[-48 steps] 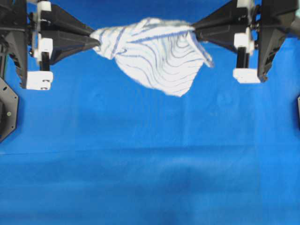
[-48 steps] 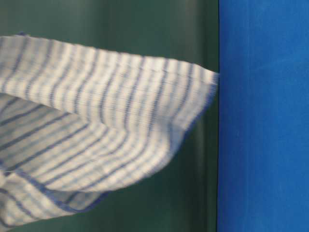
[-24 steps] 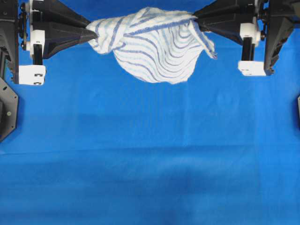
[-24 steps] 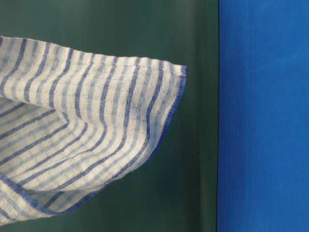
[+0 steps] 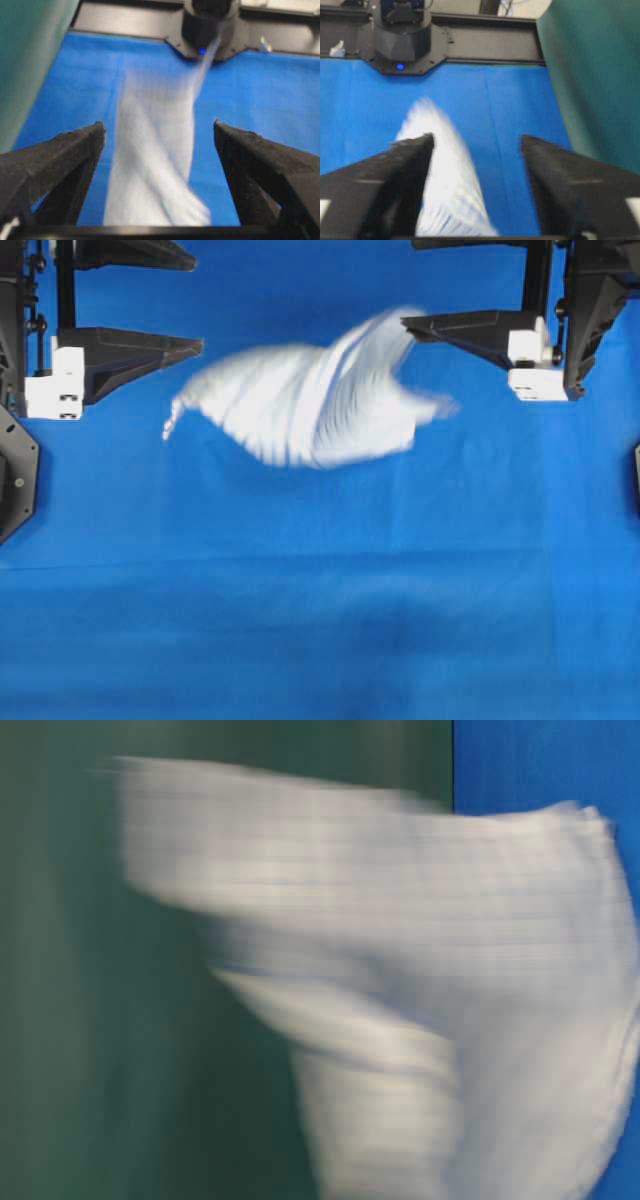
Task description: Lift the towel with both arms.
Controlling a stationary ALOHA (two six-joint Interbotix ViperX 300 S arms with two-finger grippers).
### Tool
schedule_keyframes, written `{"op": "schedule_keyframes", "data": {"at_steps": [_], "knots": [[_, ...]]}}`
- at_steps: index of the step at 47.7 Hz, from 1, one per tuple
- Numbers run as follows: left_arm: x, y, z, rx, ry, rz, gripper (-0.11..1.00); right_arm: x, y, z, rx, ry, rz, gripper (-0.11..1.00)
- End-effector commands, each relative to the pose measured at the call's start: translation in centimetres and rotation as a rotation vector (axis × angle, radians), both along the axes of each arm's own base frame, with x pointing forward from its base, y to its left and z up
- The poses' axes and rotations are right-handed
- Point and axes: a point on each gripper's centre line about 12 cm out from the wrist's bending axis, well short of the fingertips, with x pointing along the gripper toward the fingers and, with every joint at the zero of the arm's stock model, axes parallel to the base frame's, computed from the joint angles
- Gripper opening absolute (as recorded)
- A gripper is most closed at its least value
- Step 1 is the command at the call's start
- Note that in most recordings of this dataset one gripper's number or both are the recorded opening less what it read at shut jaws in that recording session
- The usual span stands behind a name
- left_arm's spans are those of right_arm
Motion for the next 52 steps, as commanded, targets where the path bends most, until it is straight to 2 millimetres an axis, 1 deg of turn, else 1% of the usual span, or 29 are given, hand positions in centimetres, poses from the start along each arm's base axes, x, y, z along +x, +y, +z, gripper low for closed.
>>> {"op": "schedule_keyframes", "data": {"at_steps": [1, 5, 9, 15, 16, 26, 29, 36, 37, 42, 43, 48, 52], "knots": [[-0.2, -0.3, 0.4, 0.0, -0.015, -0.009, 0.93, -0.3, 0.0, 0.9, -0.003, -0.023, -0.002, 0.65], [0.2, -0.7, -0.7, -0.003, 0.012, -0.024, 0.93, -0.2, 0.0, -0.1, 0.006, 0.002, -0.004, 0.66], [0.7, -1.2, -2.4, -0.009, 0.055, -0.045, 0.93, 0.0, 0.1, -1.9, 0.022, 0.042, -0.002, 0.66], [1.6, -1.8, -5.8, -0.015, 0.128, -0.068, 0.93, 0.4, 0.5, -5.8, 0.067, 0.119, -0.003, 0.66], [1.9, -1.9, -6.7, -0.018, 0.145, -0.07, 0.93, 0.5, 0.5, -6.4, 0.075, 0.129, -0.003, 0.66], [3.5, -1.9, -13.2, -0.023, 0.235, -0.073, 0.93, 1.4, 1.6, -13.3, 0.153, 0.22, 0.007, 0.66], [3.9, -1.9, -15.1, -0.022, 0.261, -0.073, 0.93, 1.7, 1.9, -15.0, 0.171, 0.246, 0.007, 0.66], [4.5, -1.7, -18.9, -0.025, 0.304, -0.067, 0.93, 2.5, 2.2, -19.1, 0.211, 0.3, 0.003, 0.66], [4.6, -1.6, -19.9, -0.026, 0.315, -0.066, 0.93, 2.6, 2.2, -19.6, 0.214, 0.306, 0.003, 0.66], [4.9, -1.5, -22.6, -0.029, 0.344, -0.062, 0.93, 3.2, 2.3, -22.6, 0.229, 0.347, 0.002, 0.66], [5.0, -1.5, -23.5, -0.03, 0.355, -0.06, 0.93, 3.4, 2.3, -23.1, 0.23, 0.354, 0.003, 0.66], [5.3, -1.4, -26.1, -0.032, 0.393, -0.06, 0.93, 4.0, 2.3, -25.9, 0.238, 0.4, 0.003, 0.66], [5.7, -1.4, -28.0, -0.036, 0.433, -0.058, 0.93, 4.5, 2.4, -27.7, 0.241, 0.427, 0.006, 0.66]]}}
